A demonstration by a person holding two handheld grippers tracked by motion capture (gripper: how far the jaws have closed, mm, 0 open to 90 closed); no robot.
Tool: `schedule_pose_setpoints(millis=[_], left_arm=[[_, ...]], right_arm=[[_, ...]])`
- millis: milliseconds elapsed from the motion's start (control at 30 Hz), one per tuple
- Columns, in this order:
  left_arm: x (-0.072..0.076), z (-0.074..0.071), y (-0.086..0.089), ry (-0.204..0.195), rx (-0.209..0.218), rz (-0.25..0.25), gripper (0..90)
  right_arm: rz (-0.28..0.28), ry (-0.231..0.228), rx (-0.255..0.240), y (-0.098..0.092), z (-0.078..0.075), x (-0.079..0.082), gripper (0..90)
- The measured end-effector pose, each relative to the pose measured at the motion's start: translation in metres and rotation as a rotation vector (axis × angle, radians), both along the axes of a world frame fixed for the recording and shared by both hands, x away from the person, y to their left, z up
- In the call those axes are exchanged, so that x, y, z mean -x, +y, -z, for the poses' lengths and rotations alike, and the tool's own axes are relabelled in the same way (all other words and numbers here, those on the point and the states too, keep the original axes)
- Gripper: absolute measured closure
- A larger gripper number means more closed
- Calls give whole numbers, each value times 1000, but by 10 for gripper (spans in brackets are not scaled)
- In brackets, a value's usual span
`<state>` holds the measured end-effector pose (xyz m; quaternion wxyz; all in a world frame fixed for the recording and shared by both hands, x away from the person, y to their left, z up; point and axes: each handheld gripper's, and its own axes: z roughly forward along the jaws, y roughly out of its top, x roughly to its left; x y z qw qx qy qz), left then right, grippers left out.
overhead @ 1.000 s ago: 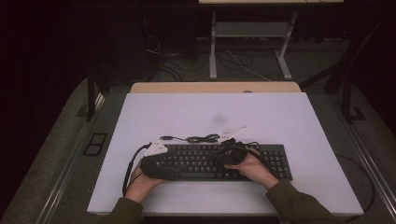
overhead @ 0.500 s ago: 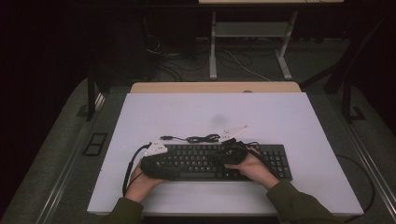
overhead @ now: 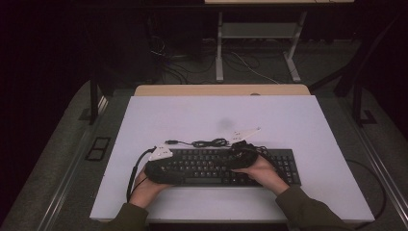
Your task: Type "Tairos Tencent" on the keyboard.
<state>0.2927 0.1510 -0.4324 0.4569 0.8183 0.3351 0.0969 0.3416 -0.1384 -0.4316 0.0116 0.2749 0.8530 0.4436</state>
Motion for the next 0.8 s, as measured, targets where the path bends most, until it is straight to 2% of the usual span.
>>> schedule_pose_setpoints(millis=[200, 367, 667, 800], left_arm=[[-2, 0, 0, -3, 2, -1, 314], [-4, 0, -1, 5, -3, -11, 387], [-10, -1, -5, 0, -15, -18, 605], [-12, -1, -6, 6, -14, -5, 713]], right_arm=[[6, -21, 1, -2, 0, 3, 440], [23, -32, -4, -5, 0, 4, 394], [61, -45, -12, -14, -2, 6, 372], [68, -51, -16, -18, -2, 8, 363]])
